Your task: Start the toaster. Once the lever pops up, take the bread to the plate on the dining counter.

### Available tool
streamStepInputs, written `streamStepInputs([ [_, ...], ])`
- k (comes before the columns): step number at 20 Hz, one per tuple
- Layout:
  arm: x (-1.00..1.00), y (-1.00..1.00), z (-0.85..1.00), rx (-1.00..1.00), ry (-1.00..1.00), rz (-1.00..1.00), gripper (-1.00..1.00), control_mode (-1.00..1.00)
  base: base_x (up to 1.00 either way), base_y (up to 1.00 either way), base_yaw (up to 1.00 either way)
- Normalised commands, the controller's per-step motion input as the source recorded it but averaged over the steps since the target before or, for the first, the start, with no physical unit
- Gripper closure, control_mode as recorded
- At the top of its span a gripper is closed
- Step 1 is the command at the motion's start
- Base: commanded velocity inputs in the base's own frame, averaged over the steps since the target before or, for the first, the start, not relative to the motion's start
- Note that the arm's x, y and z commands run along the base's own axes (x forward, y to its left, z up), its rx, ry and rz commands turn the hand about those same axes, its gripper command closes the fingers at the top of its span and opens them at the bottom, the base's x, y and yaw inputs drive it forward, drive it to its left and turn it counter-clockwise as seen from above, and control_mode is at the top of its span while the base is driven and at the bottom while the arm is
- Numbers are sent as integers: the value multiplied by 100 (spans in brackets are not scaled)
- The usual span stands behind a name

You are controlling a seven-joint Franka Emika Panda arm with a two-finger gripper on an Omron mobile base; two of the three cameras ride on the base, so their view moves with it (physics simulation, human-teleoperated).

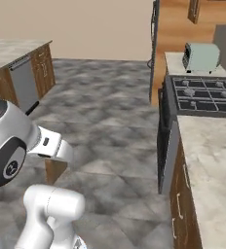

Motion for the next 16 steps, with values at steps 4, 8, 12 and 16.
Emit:
streamStepInputs([
  [4, 0, 0, 0, 0, 0, 0, 100, 100, 71, 16, 54],
  [8, 0, 0, 0, 0, 0, 0, 100, 100, 100, 13, 37],
  [12, 0, 0, 0, 0, 0, 0, 100, 100, 100, 10, 32],
  [16, 0, 0, 0, 0, 0, 0, 100, 100, 100, 0, 24],
])
